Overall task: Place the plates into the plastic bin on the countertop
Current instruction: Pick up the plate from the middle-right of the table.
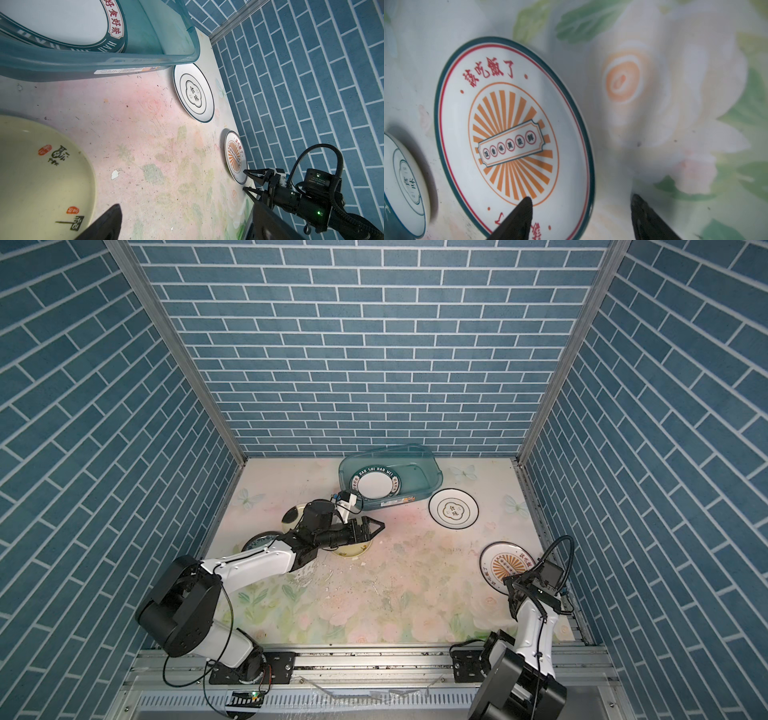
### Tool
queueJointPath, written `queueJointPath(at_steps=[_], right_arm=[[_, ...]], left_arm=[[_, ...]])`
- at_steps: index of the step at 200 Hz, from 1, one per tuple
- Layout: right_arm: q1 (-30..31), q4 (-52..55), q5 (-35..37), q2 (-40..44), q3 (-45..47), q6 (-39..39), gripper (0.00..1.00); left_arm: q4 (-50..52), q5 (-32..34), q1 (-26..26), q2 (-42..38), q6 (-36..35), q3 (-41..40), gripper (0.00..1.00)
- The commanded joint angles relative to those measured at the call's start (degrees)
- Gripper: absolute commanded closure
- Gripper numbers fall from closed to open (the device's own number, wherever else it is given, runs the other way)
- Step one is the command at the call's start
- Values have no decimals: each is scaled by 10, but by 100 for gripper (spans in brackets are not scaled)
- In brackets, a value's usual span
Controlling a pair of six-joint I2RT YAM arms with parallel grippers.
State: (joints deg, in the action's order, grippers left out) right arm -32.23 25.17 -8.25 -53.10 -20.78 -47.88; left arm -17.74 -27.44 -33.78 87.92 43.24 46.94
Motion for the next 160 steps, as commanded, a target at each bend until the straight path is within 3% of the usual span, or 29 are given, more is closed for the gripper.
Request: queueJointPath(at_steps=[1,45,75,121,160], right_arm=[[-7,-10,-23,-36,17,12,28],[-12,-49,-49,-72,14,28,37],[-14,-89,-78,-111,23,32,39],[-14,-121,-100,-144,28,36,47],[-14,-130,-105,-145,31,38,62]], left_arm=[[9,4,-1,-4,-15,14,0],[-66,-64,4,10,43,7,0],[-184,-113,0,68,120,8,0],[-323,-133,-44,164,219,35,0],[-332,-128,-54,180,229,45,0]])
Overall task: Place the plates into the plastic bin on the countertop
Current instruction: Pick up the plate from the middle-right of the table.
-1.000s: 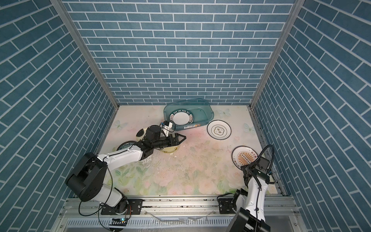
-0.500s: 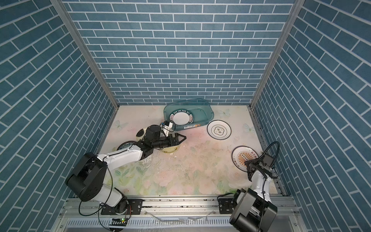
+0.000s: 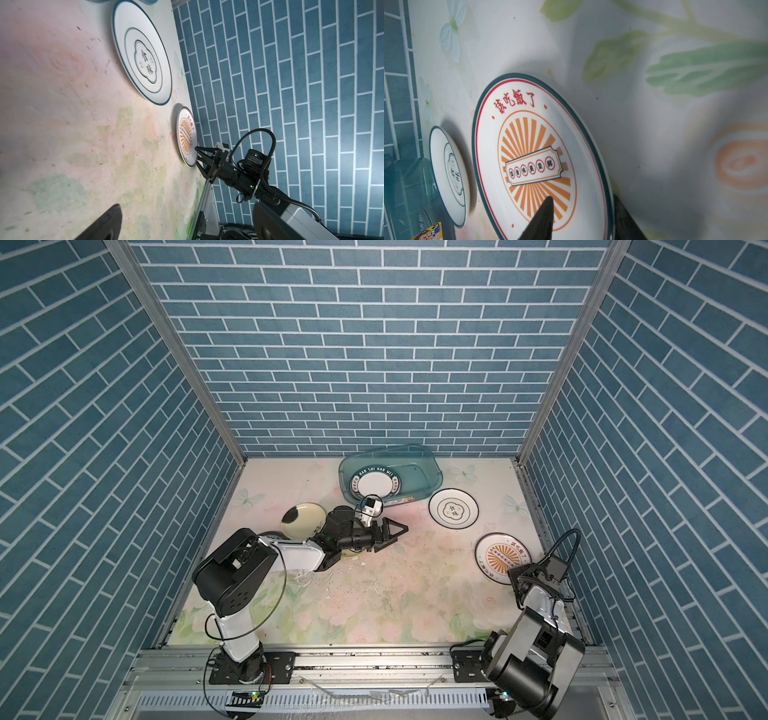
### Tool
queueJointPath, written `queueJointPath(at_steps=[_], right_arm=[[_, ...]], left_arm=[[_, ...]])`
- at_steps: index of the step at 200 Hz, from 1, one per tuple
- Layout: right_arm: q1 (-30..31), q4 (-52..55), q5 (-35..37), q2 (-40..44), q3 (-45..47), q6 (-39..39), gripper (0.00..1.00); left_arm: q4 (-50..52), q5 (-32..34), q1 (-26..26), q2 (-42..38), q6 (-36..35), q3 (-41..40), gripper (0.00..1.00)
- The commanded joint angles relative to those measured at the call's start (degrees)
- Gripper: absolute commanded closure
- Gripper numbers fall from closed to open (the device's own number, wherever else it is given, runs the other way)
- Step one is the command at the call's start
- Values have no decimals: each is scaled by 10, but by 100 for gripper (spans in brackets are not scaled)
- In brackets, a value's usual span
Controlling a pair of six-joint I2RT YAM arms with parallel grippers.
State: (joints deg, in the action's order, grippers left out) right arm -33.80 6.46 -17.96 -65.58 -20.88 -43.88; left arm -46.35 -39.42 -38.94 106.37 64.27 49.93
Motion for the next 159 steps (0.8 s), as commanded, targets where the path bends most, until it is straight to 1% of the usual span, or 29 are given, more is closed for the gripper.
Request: queueJointPath(at_steps=[1,14,23,27,36,64,86,101,134,159], right_arm=[[1,57,-8,-20,32,-2,63],[1,56,-9,-21,32,0,68],[1,55,-11,-22,32,1,71],[2,54,-12,-22,32,1,71],[1,52,-15,-23,32,2,73],[1,50,-23,-18,34,5,75],[1,49,-23,-10,37,5,79],[1,51,-25,-7,37,5,80],[2,52,-29,-5,36,7,82],[1,50,-34,-5,37,8,86]], left_arm=[[-44,-8,-3,-5,17,15,0],[-17,-1,-3,-16,-2,15,0],[5,6,-3,-26,-9,15,0],[14,8,-4,-29,-28,15,1],[32,13,-3,-37,-40,17,1],[73,12,-4,-47,-62,33,0],[94,15,-5,-52,-74,42,0],[107,23,-5,-57,-81,44,0],[118,31,-7,-64,-89,42,0],[122,37,-8,-68,-93,40,0]])
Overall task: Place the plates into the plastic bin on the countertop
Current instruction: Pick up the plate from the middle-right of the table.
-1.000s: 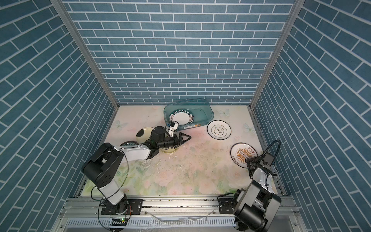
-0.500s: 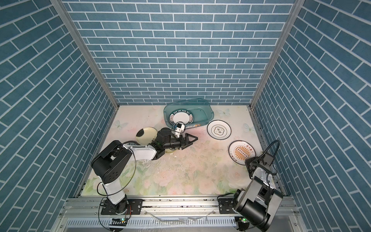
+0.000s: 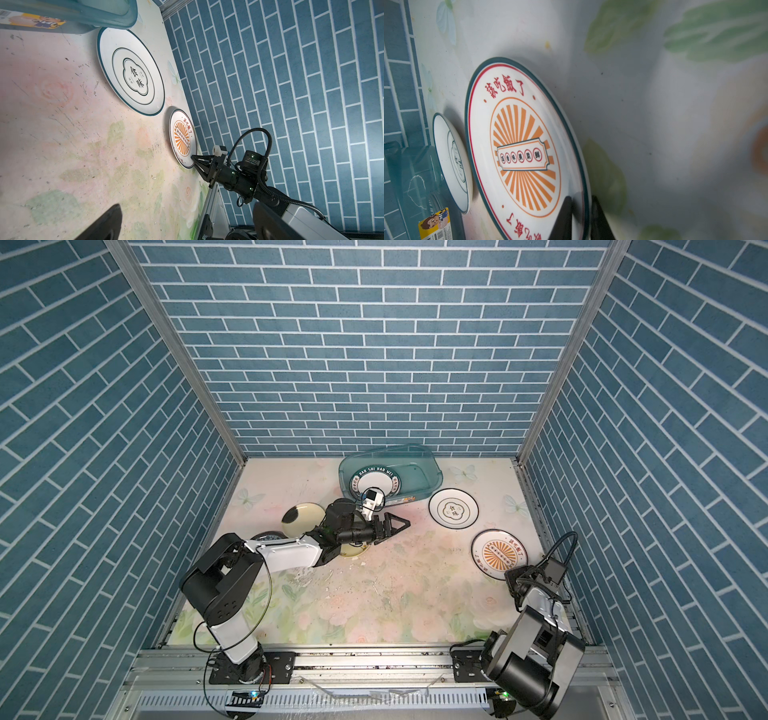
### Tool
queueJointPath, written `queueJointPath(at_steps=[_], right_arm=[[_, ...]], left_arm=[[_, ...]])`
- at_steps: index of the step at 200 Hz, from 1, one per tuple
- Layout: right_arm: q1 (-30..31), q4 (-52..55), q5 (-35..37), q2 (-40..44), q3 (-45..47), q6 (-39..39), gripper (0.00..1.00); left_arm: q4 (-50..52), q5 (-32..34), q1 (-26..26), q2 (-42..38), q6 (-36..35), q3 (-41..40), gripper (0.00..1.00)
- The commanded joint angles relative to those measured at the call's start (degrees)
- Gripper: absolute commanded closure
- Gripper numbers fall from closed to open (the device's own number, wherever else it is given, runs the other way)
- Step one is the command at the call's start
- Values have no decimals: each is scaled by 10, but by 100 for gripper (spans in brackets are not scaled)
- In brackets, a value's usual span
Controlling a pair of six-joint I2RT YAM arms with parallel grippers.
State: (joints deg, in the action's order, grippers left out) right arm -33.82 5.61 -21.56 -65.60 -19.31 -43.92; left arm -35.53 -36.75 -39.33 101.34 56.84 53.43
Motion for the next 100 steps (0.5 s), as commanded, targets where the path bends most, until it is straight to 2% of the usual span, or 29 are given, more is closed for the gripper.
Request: queueJointPath(at_steps=[1,100], right_arm=[[2,59,2,-5,21,9,86],[2,44,-33,-15,20,18,99]], left_arm=[[14,11,-4,-18,-19,5,1],[49,33,-4,-29,-49,2,0]])
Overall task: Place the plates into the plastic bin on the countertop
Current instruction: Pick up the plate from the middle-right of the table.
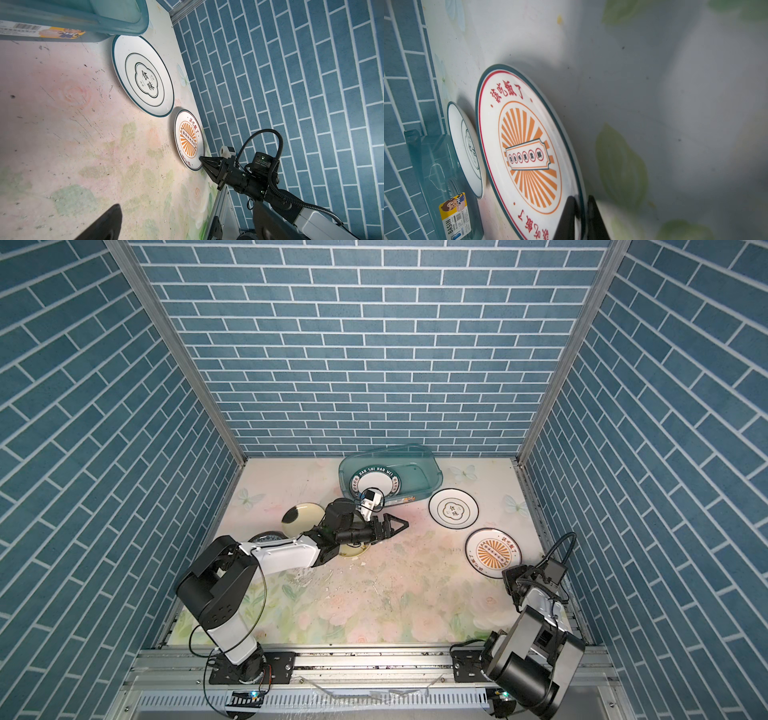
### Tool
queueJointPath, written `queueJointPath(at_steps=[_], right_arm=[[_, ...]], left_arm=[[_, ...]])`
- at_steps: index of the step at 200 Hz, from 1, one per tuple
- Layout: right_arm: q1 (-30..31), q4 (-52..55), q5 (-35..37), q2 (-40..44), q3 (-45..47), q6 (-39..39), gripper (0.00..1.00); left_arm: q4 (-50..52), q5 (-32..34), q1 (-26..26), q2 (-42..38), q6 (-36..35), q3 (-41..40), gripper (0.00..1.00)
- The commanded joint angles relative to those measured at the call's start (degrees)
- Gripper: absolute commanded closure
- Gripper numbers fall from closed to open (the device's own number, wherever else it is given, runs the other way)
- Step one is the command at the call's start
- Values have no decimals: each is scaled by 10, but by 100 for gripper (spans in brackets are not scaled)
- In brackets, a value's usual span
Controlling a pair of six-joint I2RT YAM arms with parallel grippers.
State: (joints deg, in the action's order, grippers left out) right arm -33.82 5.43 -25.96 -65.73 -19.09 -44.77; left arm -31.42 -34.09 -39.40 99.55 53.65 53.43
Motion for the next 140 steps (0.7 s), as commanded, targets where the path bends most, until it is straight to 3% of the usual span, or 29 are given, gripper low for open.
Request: queueJointPath(at_steps=[1,58,140], right_arm=[[2,46,11,-13,18,27,99],[2,55,-2,34,26,31,100],[2,65,-86,110,26,43,100]], left_arm=[[9,7,-3,-12,-17,2,0],[14,5,-3,-13,-23,6,0],[15,4,-3,-25,-25,4,0]])
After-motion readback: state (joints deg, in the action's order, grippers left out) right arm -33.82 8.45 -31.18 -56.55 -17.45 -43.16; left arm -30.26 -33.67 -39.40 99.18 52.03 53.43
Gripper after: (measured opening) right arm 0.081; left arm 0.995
